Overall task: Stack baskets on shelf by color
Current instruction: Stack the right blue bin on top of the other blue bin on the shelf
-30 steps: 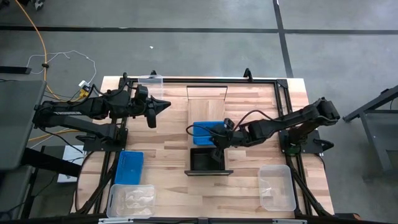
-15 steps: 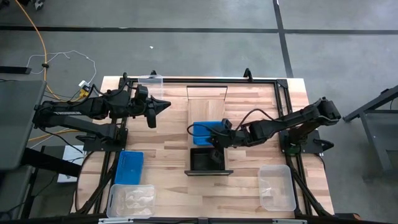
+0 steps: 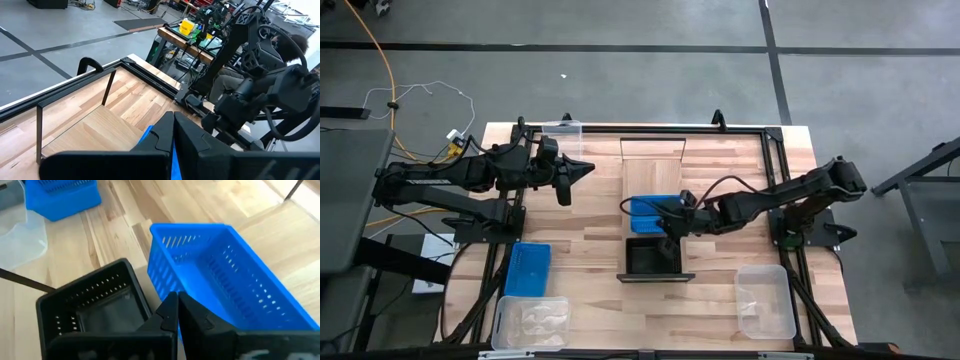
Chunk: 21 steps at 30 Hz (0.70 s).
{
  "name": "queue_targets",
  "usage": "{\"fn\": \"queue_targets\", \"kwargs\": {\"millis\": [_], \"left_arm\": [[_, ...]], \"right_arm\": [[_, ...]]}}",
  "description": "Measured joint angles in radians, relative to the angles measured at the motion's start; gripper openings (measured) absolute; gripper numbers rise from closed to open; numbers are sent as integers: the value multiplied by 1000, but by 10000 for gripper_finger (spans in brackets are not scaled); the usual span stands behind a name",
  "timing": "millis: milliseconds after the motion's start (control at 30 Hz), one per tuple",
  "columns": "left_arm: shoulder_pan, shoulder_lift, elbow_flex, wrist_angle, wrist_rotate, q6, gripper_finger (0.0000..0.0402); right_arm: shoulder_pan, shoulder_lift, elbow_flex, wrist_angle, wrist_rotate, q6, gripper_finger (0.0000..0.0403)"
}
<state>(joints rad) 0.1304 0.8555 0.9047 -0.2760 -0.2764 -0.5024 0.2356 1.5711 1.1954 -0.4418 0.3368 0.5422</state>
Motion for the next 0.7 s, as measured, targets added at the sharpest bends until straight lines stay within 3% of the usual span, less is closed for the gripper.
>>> {"fn": "queue_targets", "kwargs": {"millis": [167, 333, 700], "left_arm": [[0, 0, 0, 0, 0, 0, 0], [0, 2, 0, -5, 0, 0, 0], [0, 2, 0, -14, 0, -1, 0]], "right_arm": [[0, 17, 0, -18, -38, 4, 0], [6, 19, 0, 69, -46, -44, 0], [-6, 11, 0, 56, 61, 37, 0]]}}
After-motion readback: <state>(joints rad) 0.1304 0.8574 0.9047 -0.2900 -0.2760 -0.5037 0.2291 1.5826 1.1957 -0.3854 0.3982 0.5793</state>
